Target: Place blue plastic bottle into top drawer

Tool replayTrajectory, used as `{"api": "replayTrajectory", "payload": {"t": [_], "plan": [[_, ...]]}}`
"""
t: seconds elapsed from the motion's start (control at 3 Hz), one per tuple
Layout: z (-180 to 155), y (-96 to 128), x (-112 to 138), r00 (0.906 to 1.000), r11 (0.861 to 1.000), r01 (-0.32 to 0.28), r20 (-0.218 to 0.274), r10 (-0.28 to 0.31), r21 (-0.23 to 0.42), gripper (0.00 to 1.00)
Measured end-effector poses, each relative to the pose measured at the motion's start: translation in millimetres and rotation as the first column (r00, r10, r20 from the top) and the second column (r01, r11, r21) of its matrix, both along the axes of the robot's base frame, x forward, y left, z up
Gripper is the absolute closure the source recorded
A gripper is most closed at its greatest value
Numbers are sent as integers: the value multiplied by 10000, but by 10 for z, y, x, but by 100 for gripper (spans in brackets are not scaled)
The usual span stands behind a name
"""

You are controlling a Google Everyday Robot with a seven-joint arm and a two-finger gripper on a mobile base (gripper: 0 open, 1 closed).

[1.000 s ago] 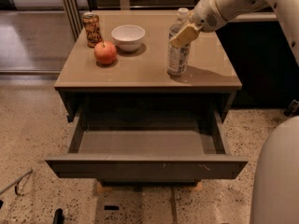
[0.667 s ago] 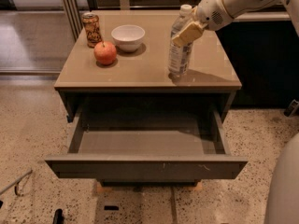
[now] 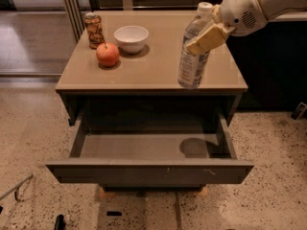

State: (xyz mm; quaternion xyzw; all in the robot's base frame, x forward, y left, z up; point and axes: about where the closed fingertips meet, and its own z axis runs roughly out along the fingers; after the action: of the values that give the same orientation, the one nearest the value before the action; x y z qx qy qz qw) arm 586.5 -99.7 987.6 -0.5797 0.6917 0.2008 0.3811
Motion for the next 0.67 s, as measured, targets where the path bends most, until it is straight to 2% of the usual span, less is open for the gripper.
{"api": "replayTrajectory", "payload": {"t": [0.67], "plan": [[-135,25,-43,10000,9998,-54,-64,53,-167,100]]}}
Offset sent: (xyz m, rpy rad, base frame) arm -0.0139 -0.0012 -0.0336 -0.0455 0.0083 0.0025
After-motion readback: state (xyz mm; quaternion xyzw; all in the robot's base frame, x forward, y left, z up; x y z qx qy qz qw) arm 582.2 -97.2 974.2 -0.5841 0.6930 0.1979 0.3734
